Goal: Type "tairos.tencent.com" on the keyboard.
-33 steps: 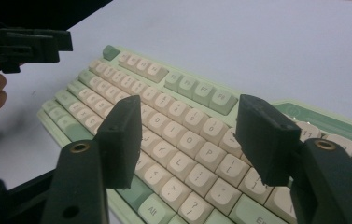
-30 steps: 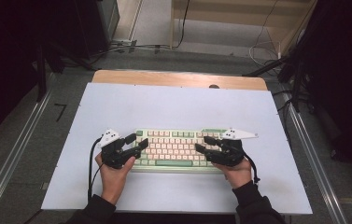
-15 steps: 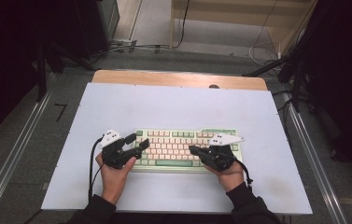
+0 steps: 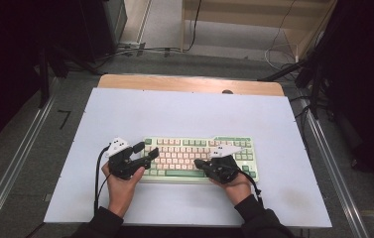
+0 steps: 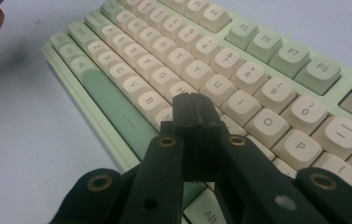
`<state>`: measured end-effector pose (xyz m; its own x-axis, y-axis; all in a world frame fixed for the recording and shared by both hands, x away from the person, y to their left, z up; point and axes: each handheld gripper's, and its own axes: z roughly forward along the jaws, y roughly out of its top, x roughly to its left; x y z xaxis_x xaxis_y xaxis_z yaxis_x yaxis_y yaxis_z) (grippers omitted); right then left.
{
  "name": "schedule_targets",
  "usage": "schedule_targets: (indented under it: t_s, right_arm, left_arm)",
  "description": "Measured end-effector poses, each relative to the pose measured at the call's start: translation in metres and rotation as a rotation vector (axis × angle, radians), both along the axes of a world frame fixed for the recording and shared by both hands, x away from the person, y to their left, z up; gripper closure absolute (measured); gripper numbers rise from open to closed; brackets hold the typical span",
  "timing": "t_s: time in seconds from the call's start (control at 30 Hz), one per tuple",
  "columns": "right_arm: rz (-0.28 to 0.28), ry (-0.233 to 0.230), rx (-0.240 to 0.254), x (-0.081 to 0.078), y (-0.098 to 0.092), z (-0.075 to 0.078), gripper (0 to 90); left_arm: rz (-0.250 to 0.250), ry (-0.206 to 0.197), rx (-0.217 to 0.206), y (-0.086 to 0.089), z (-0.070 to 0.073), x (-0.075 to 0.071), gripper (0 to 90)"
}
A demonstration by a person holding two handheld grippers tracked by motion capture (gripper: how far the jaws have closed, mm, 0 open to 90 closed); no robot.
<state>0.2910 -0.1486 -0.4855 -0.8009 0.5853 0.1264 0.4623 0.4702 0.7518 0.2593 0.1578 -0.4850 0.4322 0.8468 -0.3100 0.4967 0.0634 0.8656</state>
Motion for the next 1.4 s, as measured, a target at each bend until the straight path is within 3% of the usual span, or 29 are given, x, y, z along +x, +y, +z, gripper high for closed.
schedule_targets:
  t_s: [0.43, 0.6, 0.73, 0.83, 1.07, 1.17, 1.27, 1.4]
  right_arm:
    - [0.0, 0.004, -0.014, 0.0, 0.002, -0.003, 87.7]
    - [0.014, -0.013, -0.045, 0.001, 0.005, -0.007, 87.8]
    - [0.008, -0.005, -0.037, 0.001, 0.004, -0.005, 87.7]
    - [0.0, -0.014, 0.01, 0.0, -0.002, 0.001, 87.6]
    - [-0.073, -0.01, 0.119, 0.004, -0.025, 0.013, 49.7]
    - [-0.13, -0.01, 0.151, 0.008, -0.038, 0.016, 37.7]
    - [-0.174, 0.007, 0.185, 0.011, -0.049, 0.018, 31.4]
    - [-0.225, -0.01, 0.204, 0.012, -0.058, 0.02, 27.1]
  left_arm:
    - [-0.003, 0.003, 0.002, 0.0, 0.0, 0.0, 36.8]
    - [-0.01, 0.006, 0.001, -0.001, -0.001, 0.0, 36.9]
    - [-0.008, 0.004, 0.0, 0.0, 0.0, 0.0, 36.9]
    - [-0.001, 0.002, -0.001, 0.001, 0.0, 0.0, 36.9]
    - [0.001, -0.001, -0.005, 0.0, 0.0, 0.003, 36.8]
    - [0.009, -0.006, -0.002, 0.001, 0.001, 0.003, 35.9]
    - [0.019, -0.011, 0.004, 0.002, 0.002, 0.002, 33.8]
    - [0.038, -0.007, 0.028, 0.004, 0.003, 0.003, 29.9]
